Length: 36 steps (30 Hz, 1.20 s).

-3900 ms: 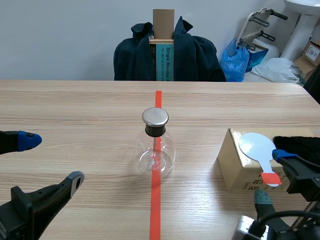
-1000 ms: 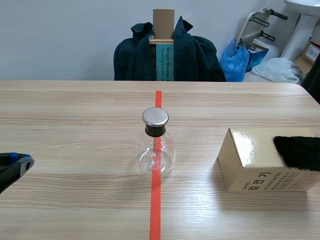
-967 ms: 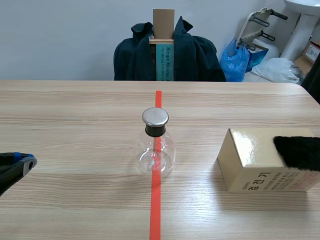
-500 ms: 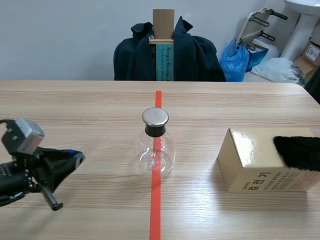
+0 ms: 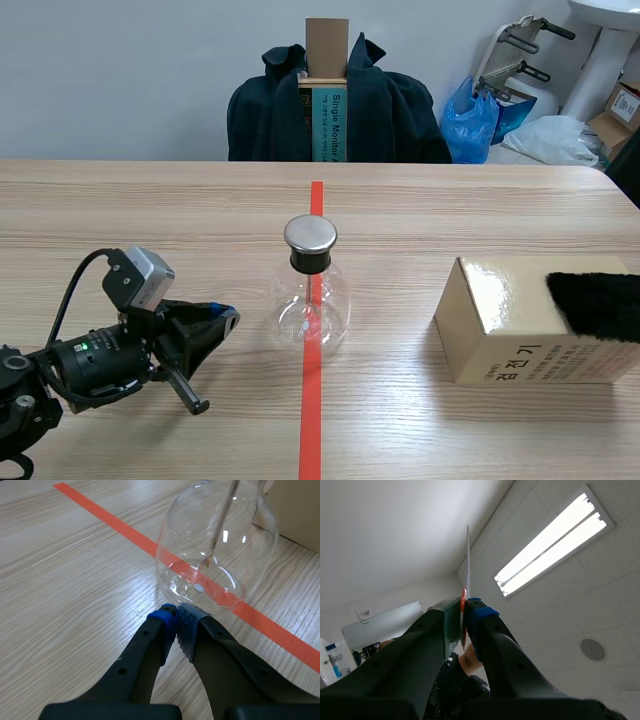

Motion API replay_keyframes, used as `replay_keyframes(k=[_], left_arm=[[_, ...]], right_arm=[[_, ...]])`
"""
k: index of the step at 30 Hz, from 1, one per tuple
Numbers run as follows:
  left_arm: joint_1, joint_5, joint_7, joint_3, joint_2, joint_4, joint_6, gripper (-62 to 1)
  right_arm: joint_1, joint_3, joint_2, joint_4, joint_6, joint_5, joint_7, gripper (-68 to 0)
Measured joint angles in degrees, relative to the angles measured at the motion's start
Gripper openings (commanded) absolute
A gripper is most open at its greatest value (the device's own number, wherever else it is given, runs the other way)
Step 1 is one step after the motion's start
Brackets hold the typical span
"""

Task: Do the electroscope experiment.
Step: 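Bring the plate to the electroscope and point at the metal foil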

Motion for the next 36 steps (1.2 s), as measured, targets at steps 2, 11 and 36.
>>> replay_keyframes(k=[2, 11, 36], left_arm=[[-0.2, 0.2, -0.5, 0.5, 0.6, -0.6, 0.0, -57.0], [-1.4, 1.2, -0.5, 0.8, 3.5, -2.1, 1.0, -57.0], [-1.6, 2.1, -0.5, 0.8, 3.9, -2.1, 2.2, -57.0]], right_arm=[[0.5, 0.0, 0.0, 0.0, 0.0, 0.0, 0.0, -66.9], [7.4, -1.5, 0.0, 0.0, 15.0, 4.9, -1.6, -66.9], [26.8, -37.2, 0.0, -28.8, 17.8, -7.9, 2.0, -66.9]])
